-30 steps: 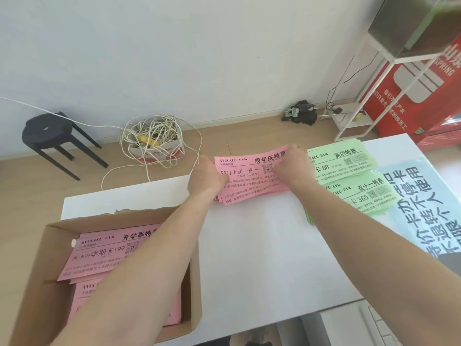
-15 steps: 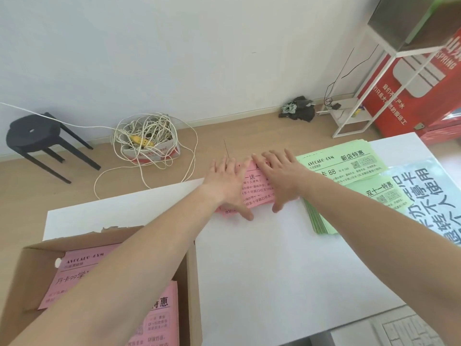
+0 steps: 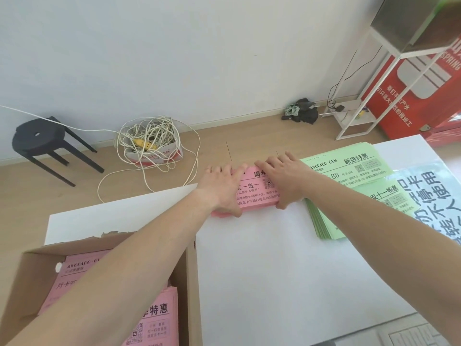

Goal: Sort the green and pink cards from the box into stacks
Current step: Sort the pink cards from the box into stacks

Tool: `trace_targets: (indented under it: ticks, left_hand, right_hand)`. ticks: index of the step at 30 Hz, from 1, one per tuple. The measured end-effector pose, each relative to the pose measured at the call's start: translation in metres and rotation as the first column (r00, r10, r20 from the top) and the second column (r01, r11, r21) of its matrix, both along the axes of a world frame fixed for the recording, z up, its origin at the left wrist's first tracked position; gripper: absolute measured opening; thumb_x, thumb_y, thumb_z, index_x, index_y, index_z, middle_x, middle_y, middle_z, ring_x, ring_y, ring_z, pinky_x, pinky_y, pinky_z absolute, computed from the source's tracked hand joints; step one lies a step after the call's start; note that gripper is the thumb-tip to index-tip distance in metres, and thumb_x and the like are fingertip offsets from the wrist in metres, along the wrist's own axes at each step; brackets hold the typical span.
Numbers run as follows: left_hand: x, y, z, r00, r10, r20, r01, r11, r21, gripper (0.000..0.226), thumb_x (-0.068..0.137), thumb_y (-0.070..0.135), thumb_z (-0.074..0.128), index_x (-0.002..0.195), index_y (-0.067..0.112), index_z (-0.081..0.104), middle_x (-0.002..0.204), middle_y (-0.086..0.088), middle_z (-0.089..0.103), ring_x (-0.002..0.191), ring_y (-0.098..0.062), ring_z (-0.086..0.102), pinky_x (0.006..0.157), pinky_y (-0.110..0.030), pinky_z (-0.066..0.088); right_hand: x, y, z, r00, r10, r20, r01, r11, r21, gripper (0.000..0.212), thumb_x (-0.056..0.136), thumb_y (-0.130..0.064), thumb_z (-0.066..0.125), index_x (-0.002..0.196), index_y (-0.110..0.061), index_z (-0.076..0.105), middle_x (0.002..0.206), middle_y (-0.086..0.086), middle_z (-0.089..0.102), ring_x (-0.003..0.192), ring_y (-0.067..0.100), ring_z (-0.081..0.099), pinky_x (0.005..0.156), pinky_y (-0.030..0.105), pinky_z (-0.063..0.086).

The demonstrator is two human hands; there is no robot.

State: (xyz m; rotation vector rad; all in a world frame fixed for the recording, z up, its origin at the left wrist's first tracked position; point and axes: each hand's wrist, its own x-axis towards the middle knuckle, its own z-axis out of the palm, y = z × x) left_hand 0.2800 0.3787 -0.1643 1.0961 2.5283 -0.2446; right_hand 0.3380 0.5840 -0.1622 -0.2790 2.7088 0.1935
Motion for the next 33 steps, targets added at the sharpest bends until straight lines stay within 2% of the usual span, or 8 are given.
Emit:
trace_targets:
  ticks: [7,10,12,17,22,25,29,33]
  left_hand:
    - [0.004,0.0,-0.006,0.999,0.003,-0.036,-0.003,1.0,-0.023,0.138,0.052,0.061,0.076,0.156,0.026,-0.007,0.143,-0.015,0.038,0.13,-0.037,0.041,0.117,-0.055,0.023]
    - [0.007,-0.002,0.001,0.999,0.037,-0.017,-0.037,0.999,-0.016,0.148,0.048,0.069,0.078,0.155,0.026,-0.015,0.154,-0.015,0.023,0.144,-0.038,0.021,0.12,-0.059,0.013]
    - [0.011,-0.007,0.016,0.996,0.087,0.013,-0.087,0.996,0.015,0.15,0.047,0.076,0.076,0.155,0.026,-0.017,0.157,-0.014,0.018,0.148,-0.037,0.015,0.12,-0.06,0.01]
    - [0.038,-0.045,0.075,0.975,0.219,0.05,-0.224,0.953,0.204,0.119,0.066,0.081,0.064,0.158,0.025,0.013,0.161,-0.006,0.023,0.148,-0.029,0.022,0.119,-0.048,0.025]
    - [0.088,-0.129,0.11,0.881,0.468,0.072,-0.457,0.801,0.386,0.073,0.081,0.064,0.06,0.143,0.028,0.045,0.147,0.005,0.046,0.135,-0.019,0.044,0.106,-0.043,0.042]
    - [0.119,-0.193,0.115,0.826,0.558,0.081,-0.545,0.753,0.37,0.053,0.085,0.057,0.059,0.129,0.028,0.056,0.133,0.008,0.056,0.118,-0.016,0.055,0.096,-0.041,0.048]
    - [0.148,-0.27,0.105,0.781,0.614,0.113,-0.618,0.733,0.285,0.042,0.087,0.046,0.066,0.123,0.026,0.061,0.129,0.005,0.062,0.114,-0.017,0.059,0.095,-0.042,0.051]
    - [0.16,-0.313,0.081,0.774,0.616,0.144,-0.633,0.751,0.188,0.045,0.087,0.038,0.069,0.129,0.024,0.06,0.133,0.001,0.06,0.116,-0.02,0.059,0.097,-0.038,0.05]
  right_hand:
    - [0.004,-0.005,0.001,0.999,-0.04,0.022,0.04,0.999,0.02,0.145,0.053,-0.06,0.085,0.157,-0.023,-0.009,0.152,0.006,0.03,0.142,0.03,0.028,0.122,0.056,0.016]
    - [0.01,-0.009,0.008,0.993,-0.108,0.048,0.107,0.994,0.033,0.155,0.051,-0.071,0.084,0.157,-0.023,-0.018,0.161,0.009,0.015,0.152,0.033,0.011,0.123,0.061,0.008]
    - [0.018,-0.016,0.02,0.983,-0.177,0.039,0.178,0.984,-0.014,0.149,0.057,-0.079,0.076,0.158,-0.023,-0.018,0.164,0.01,0.011,0.153,0.033,0.007,0.123,0.06,0.007]
    - [0.046,-0.052,0.061,0.957,-0.284,-0.049,0.273,0.947,-0.167,0.118,0.078,-0.069,0.067,0.16,-0.021,-0.002,0.16,0.009,0.023,0.146,0.035,0.023,0.12,0.052,0.021]
    - [0.076,-0.117,0.097,0.955,-0.292,-0.058,0.244,0.879,-0.41,0.076,0.091,-0.048,0.064,0.155,-0.023,0.03,0.154,0.007,0.035,0.141,0.031,0.032,0.111,0.048,0.036]
    - [0.095,-0.166,0.108,0.969,-0.234,-0.084,0.161,0.849,-0.503,0.056,0.095,-0.041,0.06,0.147,-0.023,0.047,0.15,0.005,0.043,0.14,0.028,0.037,0.108,0.045,0.041]
    - [0.116,-0.235,0.103,0.986,-0.097,-0.136,0.013,0.857,-0.515,0.04,0.093,-0.036,0.058,0.13,-0.023,0.061,0.13,0.002,0.057,0.123,0.025,0.053,0.097,0.043,0.049]
    - [0.129,-0.285,0.078,0.999,-0.032,0.036,0.044,0.893,-0.449,0.038,0.094,-0.031,0.057,0.128,-0.017,0.061,0.122,0.003,0.056,0.113,0.025,0.06,0.096,0.039,0.05]
